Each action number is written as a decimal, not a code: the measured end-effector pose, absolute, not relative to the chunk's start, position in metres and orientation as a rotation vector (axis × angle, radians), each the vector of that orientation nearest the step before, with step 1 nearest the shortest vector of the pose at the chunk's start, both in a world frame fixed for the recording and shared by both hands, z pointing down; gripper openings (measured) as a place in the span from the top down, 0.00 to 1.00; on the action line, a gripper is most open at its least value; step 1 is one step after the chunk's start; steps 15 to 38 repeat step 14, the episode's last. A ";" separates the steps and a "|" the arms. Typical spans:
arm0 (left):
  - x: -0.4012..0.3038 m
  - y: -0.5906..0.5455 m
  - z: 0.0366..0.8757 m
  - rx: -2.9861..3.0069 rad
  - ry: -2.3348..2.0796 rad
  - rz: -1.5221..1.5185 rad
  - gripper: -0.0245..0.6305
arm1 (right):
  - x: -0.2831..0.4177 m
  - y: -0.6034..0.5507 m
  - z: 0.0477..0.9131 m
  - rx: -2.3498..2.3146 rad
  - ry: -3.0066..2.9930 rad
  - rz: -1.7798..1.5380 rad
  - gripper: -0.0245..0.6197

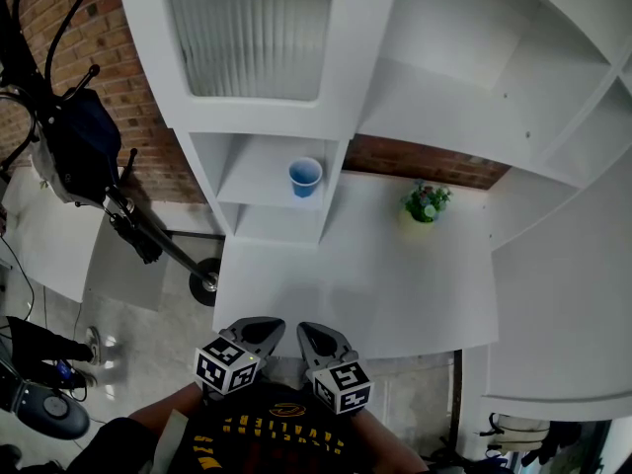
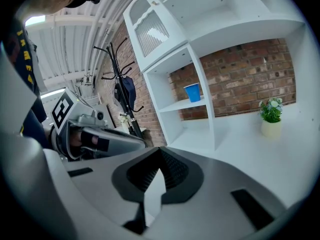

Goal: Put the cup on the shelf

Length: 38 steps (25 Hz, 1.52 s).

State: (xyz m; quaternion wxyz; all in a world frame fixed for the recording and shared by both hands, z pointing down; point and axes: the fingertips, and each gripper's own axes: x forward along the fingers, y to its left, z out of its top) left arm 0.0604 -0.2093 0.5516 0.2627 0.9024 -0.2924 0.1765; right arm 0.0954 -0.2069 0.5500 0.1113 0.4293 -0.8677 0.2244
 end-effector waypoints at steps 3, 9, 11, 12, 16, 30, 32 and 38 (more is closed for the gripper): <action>0.060 -0.208 0.551 2.443 -0.786 0.480 0.96 | 0.094 -0.205 0.551 1.257 -2.545 0.664 0.95; 0.057 -0.206 0.552 2.439 -0.783 0.480 0.96 | 0.091 -0.203 0.550 1.255 -2.540 0.668 0.95; 0.056 -0.205 0.552 2.438 -0.783 0.480 0.96 | 0.090 -0.202 0.551 1.251 -2.538 0.671 0.95; 0.055 -0.205 0.552 2.438 -0.782 0.480 0.96 | 0.089 -0.202 0.551 1.250 -2.538 0.670 0.95; 0.054 -0.205 0.552 2.437 -0.781 0.480 0.96 | 0.088 -0.202 0.550 1.248 -2.537 0.664 0.95; 0.054 -0.205 0.552 2.437 -0.781 0.480 0.96 | 0.088 -0.202 0.550 1.248 -2.537 0.664 0.95; 0.054 -0.205 0.552 2.437 -0.781 0.480 0.96 | 0.088 -0.202 0.550 1.248 -2.537 0.664 0.95; 0.054 -0.205 0.552 2.437 -0.781 0.480 0.96 | 0.088 -0.202 0.550 1.248 -2.537 0.664 0.95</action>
